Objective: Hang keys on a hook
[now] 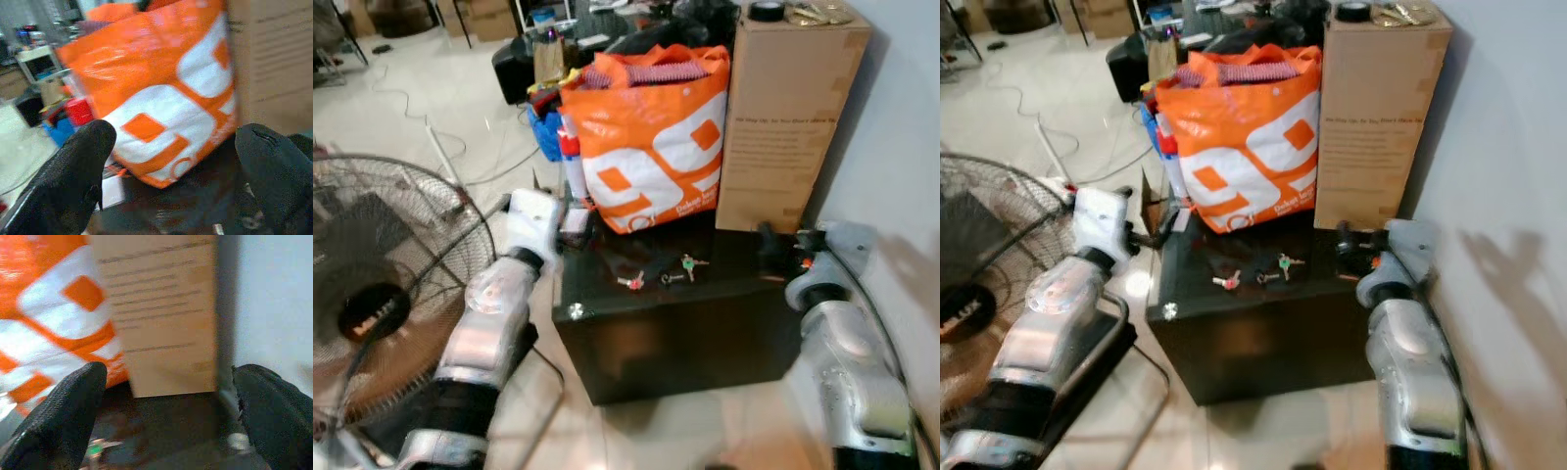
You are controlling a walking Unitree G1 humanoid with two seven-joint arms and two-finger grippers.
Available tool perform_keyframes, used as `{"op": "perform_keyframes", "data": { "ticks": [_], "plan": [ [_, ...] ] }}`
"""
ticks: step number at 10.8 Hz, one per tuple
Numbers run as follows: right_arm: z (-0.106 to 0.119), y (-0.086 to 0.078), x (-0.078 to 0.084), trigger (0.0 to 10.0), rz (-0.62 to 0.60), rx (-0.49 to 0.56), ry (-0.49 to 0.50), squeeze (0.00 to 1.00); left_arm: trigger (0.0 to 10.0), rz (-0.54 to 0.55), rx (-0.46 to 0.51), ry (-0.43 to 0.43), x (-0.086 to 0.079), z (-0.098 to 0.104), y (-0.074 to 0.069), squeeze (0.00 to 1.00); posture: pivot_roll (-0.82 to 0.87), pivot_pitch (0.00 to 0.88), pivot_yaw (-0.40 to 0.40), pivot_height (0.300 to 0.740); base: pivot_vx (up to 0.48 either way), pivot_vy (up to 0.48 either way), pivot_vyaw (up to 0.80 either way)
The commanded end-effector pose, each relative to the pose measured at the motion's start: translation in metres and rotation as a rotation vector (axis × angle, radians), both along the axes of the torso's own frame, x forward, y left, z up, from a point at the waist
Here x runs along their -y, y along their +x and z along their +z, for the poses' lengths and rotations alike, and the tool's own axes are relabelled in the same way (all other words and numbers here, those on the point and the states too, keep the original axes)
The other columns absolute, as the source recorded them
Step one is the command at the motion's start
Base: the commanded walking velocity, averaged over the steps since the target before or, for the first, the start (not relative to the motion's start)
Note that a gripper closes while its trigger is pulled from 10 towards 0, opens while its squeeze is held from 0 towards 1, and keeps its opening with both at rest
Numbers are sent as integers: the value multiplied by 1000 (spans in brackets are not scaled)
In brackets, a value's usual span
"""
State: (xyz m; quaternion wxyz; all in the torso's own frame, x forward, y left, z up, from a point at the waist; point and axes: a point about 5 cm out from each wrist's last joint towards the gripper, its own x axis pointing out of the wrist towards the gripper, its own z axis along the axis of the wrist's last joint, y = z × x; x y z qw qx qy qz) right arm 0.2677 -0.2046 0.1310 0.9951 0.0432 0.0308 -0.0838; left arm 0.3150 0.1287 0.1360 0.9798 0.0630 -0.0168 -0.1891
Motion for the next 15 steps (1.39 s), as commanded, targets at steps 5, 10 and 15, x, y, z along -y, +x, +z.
{"op": "perform_keyframes", "data": {
  "ticks": [5, 10, 15],
  "plan": [
    [4, 6, -2, 10000, -3, 24, 9, 1000, 10000, 34, 23, 17, -10, 7, 3, 0, -202, 0, 99, 740, 322, 0, 0],
    [3, 3, -3, 10000, -12, 21, 0, 1000, 10000, 27, 21, 24, -10, 6, 3, 0, -220, 0, 114, 740, 324, 0, 0],
    [2, 1, 0, 10000, -30, 17, -5, 1000, 10000, 15, 26, 25, -5, 7, 7, 0, -229, 0, 123, 740, 185, 0, 0]
  ]
}}
